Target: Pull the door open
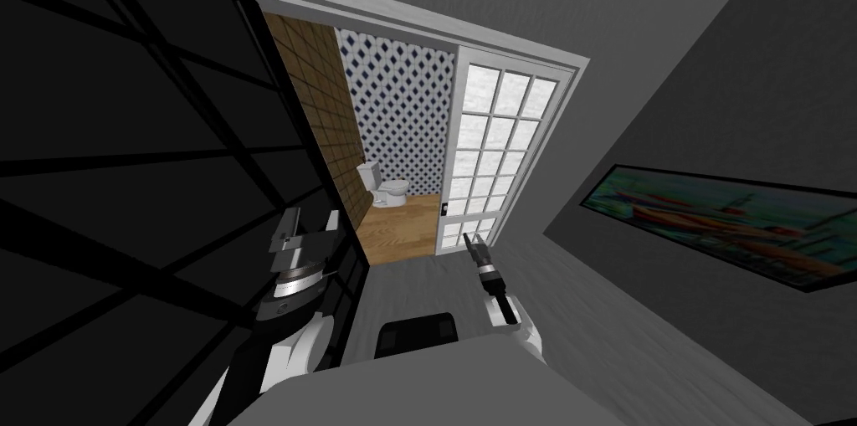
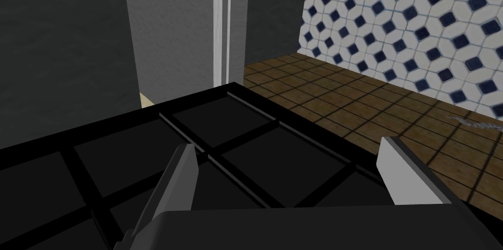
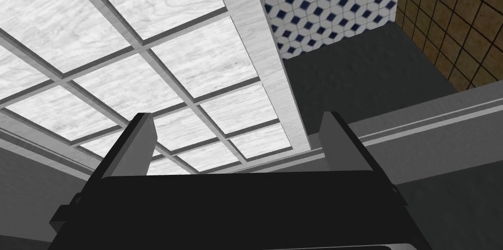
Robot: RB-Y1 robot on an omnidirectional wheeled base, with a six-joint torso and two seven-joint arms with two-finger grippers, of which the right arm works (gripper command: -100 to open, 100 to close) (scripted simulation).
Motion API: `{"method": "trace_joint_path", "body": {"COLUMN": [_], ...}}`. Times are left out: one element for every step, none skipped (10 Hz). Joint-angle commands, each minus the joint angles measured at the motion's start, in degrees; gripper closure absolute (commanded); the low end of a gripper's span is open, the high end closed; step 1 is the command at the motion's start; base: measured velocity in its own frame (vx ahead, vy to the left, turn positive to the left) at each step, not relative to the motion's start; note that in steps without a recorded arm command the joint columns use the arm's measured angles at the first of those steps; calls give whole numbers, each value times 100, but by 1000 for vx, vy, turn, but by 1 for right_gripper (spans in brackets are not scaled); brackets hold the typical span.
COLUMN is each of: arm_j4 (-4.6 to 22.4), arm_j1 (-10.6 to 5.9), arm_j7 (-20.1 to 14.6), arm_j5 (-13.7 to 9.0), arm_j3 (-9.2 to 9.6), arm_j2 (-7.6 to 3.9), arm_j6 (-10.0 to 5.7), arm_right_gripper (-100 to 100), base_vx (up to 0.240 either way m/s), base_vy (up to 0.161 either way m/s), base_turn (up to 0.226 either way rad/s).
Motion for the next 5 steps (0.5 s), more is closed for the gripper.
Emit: {"method": "trace_joint_path", "body": {"arm_j4": [254, 394, 533, 672, 811], "arm_j1": [-84, -127, -170, -213, -256], "arm_j7": [198, 302, 407, 512, 617], "arm_j5": [64, 100, 137, 174, 211], "arm_j3": [-24, -37, -51, -64, -78], "arm_j2": [-12, -21, -30, -39, -48], "arm_j6": [-55, -82, -109, -136, -163], "arm_right_gripper": [-100, -100, -100, -100, -100], "base_vx": [93, 108, 101, 97, 102], "base_vy": [5, 11, 18, 8, 2], "base_turn": [-3, -4, -4, -8, -5]}}
